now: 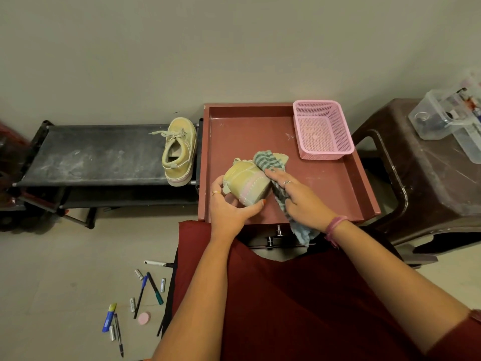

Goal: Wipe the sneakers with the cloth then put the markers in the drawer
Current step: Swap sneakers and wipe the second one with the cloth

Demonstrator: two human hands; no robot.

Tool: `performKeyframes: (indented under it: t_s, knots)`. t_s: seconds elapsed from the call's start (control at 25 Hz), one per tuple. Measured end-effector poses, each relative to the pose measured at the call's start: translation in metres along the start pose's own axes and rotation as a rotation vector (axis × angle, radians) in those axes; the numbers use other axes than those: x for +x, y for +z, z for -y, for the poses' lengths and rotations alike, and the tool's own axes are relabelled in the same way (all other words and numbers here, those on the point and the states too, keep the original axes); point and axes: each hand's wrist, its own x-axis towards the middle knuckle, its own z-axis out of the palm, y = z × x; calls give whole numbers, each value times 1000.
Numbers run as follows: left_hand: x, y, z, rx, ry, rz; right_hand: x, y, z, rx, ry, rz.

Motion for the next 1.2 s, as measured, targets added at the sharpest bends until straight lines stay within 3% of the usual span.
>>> performKeyframes:
  t_s: [0.16,0.36,0.52,0.72,1.04,1.2]
  knots:
    - [-3,3,-2,21,30,31,29,-7,-29,-279,92,66]
    - [-6,4,-2,61,36,48,48,-15,-12,-198,208,84]
    - [-2,0,3,64,36,63,12,-10,30,-34,9,109]
    - [0,-2,9,156,48,127,-20,9,37,-334,-228,159]
    - [-1,-2,10,451,130,150,26,3,-18,-336,-8,29]
    - [-1,-4,9,467,136,171,65,-2,-46,-318,120,-11]
